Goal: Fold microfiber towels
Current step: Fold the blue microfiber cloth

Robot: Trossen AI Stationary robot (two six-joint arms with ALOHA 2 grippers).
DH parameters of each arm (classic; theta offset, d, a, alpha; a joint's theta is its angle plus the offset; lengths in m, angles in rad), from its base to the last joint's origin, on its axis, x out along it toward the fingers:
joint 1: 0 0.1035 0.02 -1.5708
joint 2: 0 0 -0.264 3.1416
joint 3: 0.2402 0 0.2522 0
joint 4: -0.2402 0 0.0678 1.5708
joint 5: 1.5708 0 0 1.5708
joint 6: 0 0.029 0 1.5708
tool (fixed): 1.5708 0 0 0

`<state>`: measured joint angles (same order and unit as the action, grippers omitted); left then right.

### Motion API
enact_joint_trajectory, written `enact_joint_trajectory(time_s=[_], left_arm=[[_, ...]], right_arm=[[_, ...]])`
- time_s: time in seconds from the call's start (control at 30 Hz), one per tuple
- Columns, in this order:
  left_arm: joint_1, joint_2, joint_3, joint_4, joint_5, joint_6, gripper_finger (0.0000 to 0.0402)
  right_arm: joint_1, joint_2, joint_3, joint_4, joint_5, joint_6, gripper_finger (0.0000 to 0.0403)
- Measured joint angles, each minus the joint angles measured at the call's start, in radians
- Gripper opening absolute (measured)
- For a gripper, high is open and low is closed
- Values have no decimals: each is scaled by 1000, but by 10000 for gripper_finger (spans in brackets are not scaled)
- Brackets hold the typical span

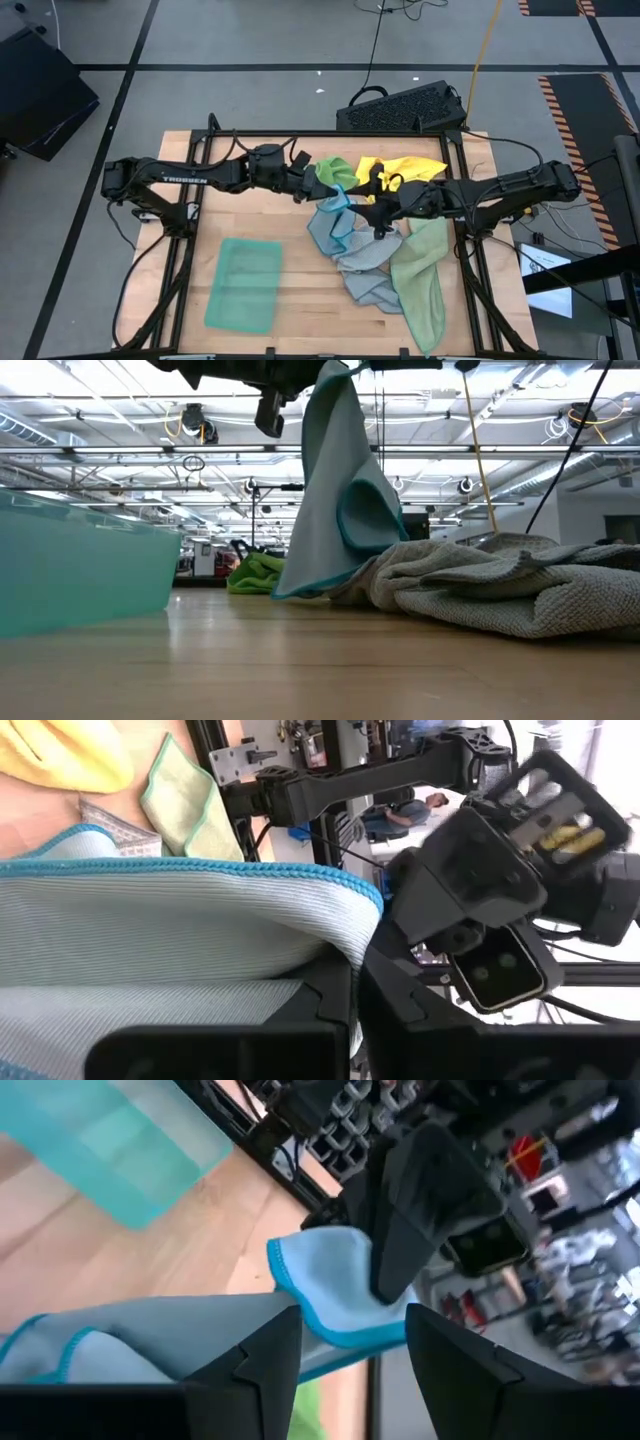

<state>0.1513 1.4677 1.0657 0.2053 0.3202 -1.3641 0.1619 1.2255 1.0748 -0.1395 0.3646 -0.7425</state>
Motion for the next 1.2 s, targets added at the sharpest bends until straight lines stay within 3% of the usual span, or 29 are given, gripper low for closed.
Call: enact_joint_trajectory(time_s=[0.37, 0.77, 0.97, 1.07, 1.2], left_arm=[[0, 0, 0, 1, 21, -7, 10], [-3, 0, 0, -1, 21, -2, 10], [-3, 0, 0, -2, 22, 45, 13], [-8, 0, 0, 3, 21, 118, 37], [-11, -8, 0, 9, 18, 163, 103]], right_arm=[[-1, 1, -8, -4, -53, -115, 164], [-1, 55, -10, 9, -82, -104, 9], [-1, 58, -10, 16, -79, -2, 6], [-1, 55, -10, 16, -80, 92, 3], [-1, 52, -10, 8, -80, 262, 2]])
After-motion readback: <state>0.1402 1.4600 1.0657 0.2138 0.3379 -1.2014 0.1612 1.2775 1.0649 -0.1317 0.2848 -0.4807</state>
